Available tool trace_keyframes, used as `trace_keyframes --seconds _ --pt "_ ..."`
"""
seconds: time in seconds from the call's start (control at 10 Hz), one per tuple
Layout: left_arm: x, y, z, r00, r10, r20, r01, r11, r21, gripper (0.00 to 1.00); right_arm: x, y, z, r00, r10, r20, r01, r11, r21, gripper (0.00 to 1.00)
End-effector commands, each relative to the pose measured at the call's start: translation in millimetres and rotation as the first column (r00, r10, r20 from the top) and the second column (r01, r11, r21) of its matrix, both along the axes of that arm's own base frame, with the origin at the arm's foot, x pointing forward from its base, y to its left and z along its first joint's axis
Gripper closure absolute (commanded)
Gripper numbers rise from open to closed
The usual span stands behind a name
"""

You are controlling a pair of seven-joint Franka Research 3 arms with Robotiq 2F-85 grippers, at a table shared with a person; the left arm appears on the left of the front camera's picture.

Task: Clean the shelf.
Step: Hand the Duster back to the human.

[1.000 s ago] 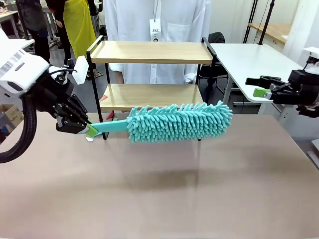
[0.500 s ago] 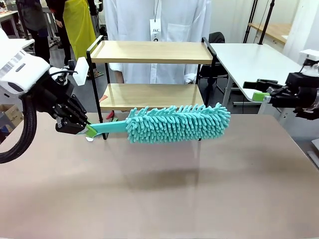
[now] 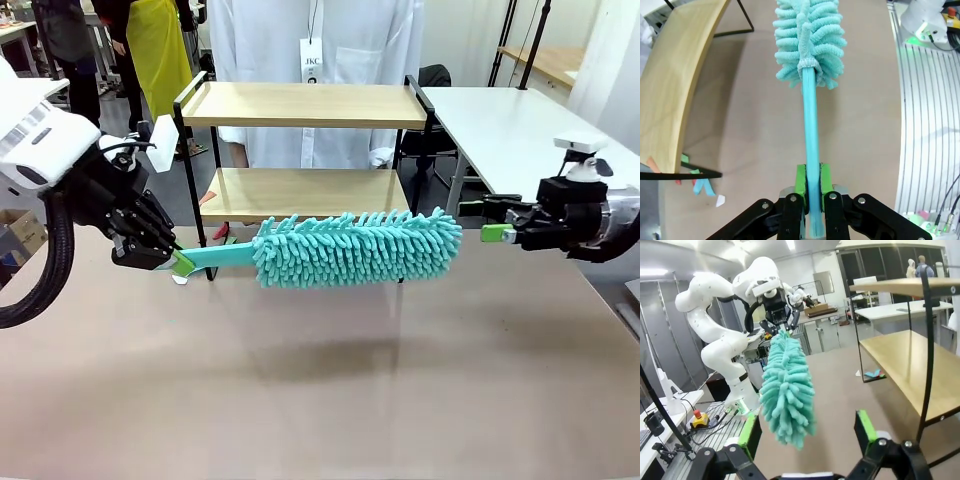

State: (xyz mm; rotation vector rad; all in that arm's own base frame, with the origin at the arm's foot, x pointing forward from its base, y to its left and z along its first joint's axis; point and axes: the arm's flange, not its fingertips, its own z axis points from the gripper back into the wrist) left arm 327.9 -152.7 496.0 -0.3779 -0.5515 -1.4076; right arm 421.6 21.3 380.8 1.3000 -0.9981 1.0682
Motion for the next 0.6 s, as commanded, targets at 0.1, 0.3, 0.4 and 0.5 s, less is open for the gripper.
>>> trace_keyframes --seconds 0.1,0.3,0.4,0.5 --pt "-1.3 -0.2 3.2 1.000 0.002 -0.004 -0.002 1.000 -0.019 0.87 3.2 21.2 -11.1 1.000 -0.005 0.020 0.005 0.999 -0.035 0.00" --pt "-1.3 -0.2 3.2 1.000 0.002 -0.004 -0.002 1.000 -0.019 0.87 5.7 38.0 -17.4 1.000 0.001 0.027 -0.001 1.000 -0.015 0.00" --pt "-1.3 -0.2 3.2 1.000 0.002 -0.004 -0.002 1.000 -0.019 0.87 4.8 47.7 -20.2 0.999 0.013 0.035 -0.013 1.000 0.002 0.00" --pt "-1.3 -0.2 3.2 1.000 0.002 -0.004 -0.002 1.000 -0.019 0.87 3.3 58.0 -23.2 0.999 0.021 0.040 -0.022 1.000 0.015 0.00"
